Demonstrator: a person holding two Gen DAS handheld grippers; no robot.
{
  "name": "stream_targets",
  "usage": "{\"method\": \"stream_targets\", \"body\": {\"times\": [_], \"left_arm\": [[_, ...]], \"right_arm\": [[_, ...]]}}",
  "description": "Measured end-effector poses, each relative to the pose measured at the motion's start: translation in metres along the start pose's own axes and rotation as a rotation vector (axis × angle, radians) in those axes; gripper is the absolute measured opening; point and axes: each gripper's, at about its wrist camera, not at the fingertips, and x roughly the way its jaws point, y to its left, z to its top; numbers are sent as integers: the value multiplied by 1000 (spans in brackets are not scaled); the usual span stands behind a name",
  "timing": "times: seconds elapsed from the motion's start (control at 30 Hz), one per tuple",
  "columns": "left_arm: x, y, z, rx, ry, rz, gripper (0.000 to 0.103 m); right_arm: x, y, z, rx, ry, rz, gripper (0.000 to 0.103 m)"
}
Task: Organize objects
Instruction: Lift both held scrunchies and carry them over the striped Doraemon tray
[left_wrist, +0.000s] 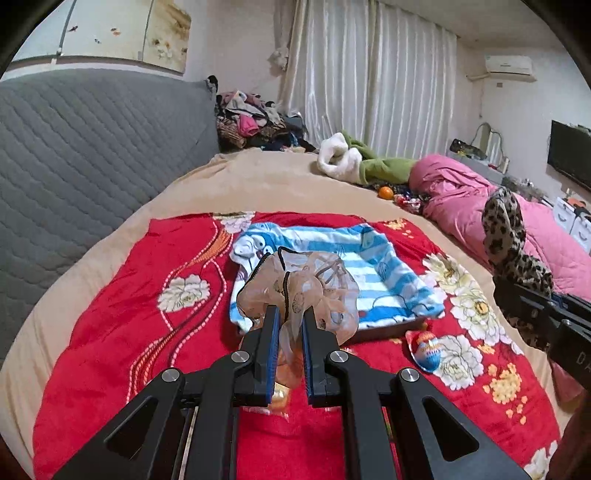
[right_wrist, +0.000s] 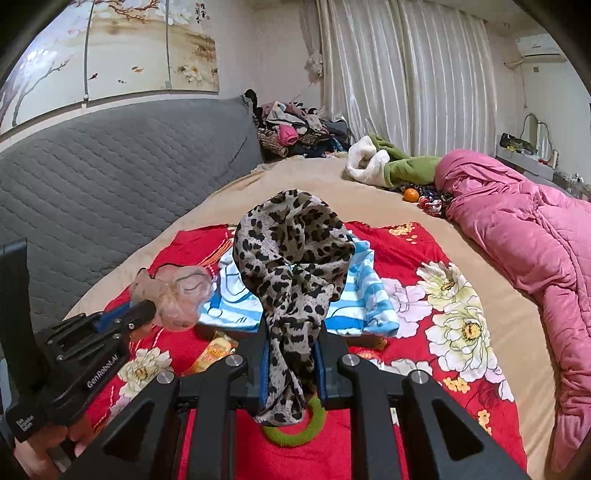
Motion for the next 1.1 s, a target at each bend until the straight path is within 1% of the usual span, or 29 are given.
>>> {"method": "stream_targets", "body": {"times": [0.17,0.23,0.57,0.9,1.1], "left_arm": [[6,0,13,0,-7,12,12],[7,0,19,0,-3,5,12],[15,0,52,-7,-49,13,12],[54,0,66,-15,-21,10,12],[78,1,76,-29,-16,17,12]], "right_arm": [[3,-3,11,2,-13,8,19],[3,-2,17,-5,-19,8,19],[11,-2,48,-14,-51,6,19],[49,-5,58,2,-22,26,19],[72,-8,63,-10,-13,15,19]]}}
